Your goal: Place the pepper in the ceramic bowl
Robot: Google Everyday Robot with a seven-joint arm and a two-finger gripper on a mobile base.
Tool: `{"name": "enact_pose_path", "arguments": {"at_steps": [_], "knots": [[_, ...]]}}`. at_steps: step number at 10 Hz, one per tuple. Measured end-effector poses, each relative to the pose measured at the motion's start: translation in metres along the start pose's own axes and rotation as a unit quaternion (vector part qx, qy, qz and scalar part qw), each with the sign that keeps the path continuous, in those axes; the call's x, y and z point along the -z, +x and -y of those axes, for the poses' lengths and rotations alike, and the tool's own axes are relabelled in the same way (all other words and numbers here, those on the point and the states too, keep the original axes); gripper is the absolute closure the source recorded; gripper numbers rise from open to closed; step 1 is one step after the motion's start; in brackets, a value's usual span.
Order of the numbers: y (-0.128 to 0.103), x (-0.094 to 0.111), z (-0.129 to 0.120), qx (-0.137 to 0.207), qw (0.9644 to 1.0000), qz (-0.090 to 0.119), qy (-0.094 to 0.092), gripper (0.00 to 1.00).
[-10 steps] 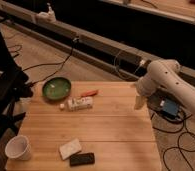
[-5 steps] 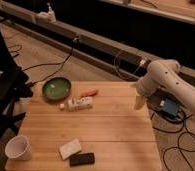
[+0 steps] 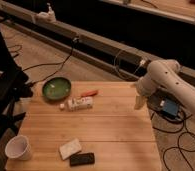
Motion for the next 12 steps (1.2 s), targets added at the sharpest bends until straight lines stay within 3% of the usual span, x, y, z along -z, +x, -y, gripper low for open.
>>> {"name": "enact_pose_path", "arguments": {"at_steps": [3, 7, 10, 12], "knots": [[0.002, 0.001, 0.006, -0.010, 0.9999, 0.002, 0.007, 0.20], [0.000, -0.006, 0.030, -0.021, 0.9989, 0.014, 0.039, 0.20], [-0.034, -0.032, 0.050, 0.004, 0.9984, 0.026, 0.049, 0.20], [-0.079, -0.050, 0.064, 0.036, 0.9971, 0.045, 0.050, 0.20]]}}
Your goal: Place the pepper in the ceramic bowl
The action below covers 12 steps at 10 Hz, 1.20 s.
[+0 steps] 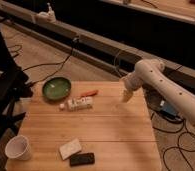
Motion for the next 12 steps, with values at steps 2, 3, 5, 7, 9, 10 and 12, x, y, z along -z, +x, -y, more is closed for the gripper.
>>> {"name": "enact_pose_path", "arguments": {"at_steps": [2, 3, 5, 7, 9, 10, 12], "knots": [[-0.046, -0.017, 0.009, 0.029, 0.9992, 0.028, -0.004, 0.20], [-0.045, -0.016, 0.010, 0.028, 0.9992, 0.027, -0.003, 0.20], [-0.046, -0.016, 0.010, 0.029, 0.9992, 0.027, -0.003, 0.20], [-0.041, -0.016, 0.009, 0.026, 0.9993, 0.025, -0.005, 0.20], [-0.025, -0.013, 0.018, 0.015, 0.9998, 0.013, -0.002, 0.20], [-0.024, -0.012, 0.030, 0.015, 0.9999, 0.008, 0.001, 0.20], [-0.038, -0.018, 0.051, 0.037, 0.9993, 0.004, 0.003, 0.20]]}}
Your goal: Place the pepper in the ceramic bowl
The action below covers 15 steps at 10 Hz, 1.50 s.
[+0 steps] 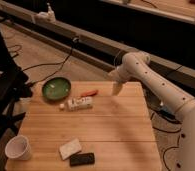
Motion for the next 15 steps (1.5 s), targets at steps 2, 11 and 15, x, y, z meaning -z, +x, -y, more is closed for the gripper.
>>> {"name": "enact_pose_path", "arguments": {"at_steps": [2, 11, 15], "knots": [[-0.013, -0.011, 0.016, 0.017, 0.9999, 0.001, 0.004, 0.20], [-0.071, -0.114, 0.021, 0.053, 0.9953, 0.065, -0.048, 0.20], [-0.067, -0.137, 0.019, 0.035, 0.9937, 0.087, -0.062, 0.20]]}}
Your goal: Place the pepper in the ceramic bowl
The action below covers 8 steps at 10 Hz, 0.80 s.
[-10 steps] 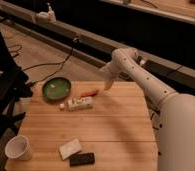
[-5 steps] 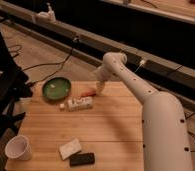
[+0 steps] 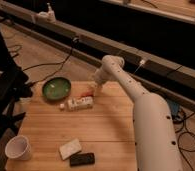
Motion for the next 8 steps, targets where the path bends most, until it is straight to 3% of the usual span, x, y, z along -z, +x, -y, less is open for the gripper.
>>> {"name": "enact_pose_path", "arguments": {"at_steps": [2, 8], "knots": [[0.003, -0.009, -0.004, -0.010, 0.9999, 0.011, -0.009, 0.27], [0.008, -0.022, -0.013, -0.013, 0.9989, 0.030, -0.032, 0.86]]}}
